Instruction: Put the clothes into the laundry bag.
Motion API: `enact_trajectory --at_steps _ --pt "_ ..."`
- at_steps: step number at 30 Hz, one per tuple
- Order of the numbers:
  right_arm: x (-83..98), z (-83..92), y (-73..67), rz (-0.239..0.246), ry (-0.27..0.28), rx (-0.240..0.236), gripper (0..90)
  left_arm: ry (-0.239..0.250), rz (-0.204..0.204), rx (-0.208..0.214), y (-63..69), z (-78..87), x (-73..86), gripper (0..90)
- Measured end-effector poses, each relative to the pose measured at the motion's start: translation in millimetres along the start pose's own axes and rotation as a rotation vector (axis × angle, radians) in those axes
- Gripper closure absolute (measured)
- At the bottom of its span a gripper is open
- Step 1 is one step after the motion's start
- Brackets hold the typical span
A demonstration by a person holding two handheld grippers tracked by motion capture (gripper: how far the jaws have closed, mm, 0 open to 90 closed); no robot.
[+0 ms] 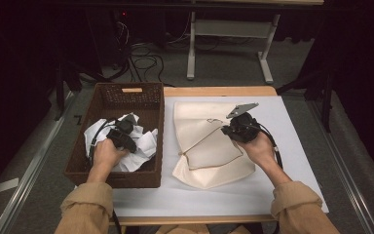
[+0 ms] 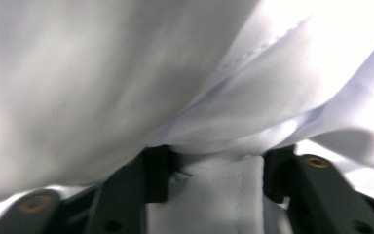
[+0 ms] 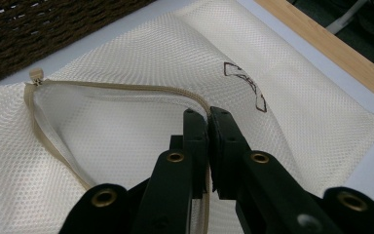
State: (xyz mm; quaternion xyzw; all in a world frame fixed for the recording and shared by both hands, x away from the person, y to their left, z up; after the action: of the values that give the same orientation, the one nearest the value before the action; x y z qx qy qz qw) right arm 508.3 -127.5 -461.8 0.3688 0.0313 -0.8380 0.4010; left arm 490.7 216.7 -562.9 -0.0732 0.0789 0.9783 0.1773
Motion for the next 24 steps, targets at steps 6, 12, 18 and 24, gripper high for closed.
enact_trajectory --at_steps 6,12,18,24 --pt "-3.1 -5.4 -0.8 0.002 0.002 -0.027 86.7 0.003 -0.017 -0.011 0.5 4.9 -0.6 71.0" --pt "-7.8 -6.9 -3.4 0.026 0.020 -0.056 86.7 0.069 -0.016 0.000 0.6 19.8 1.2 74.5" --pt "-12.1 -11.2 -5.4 0.029 0.024 -0.074 86.8 0.088 -0.041 -0.008 6.9 35.5 4.3 75.0" --pt "-16.4 -18.6 -7.9 0.024 0.026 -0.091 86.9 0.120 -0.035 -0.014 7.0 52.6 4.2 75.3"
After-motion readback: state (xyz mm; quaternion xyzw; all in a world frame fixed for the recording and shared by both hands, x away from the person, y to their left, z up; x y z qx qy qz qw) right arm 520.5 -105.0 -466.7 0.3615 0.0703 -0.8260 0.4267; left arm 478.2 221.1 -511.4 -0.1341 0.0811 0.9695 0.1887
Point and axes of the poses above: each handheld gripper's, and its own axes: z roughly backward along the jaws, x roughly out of its underside, y roughly to its right, the point moved 9 cm from there along -z, roughly forward along the jaws, and after that the axes turned 7 degrees about x, right-handed, at the moved point
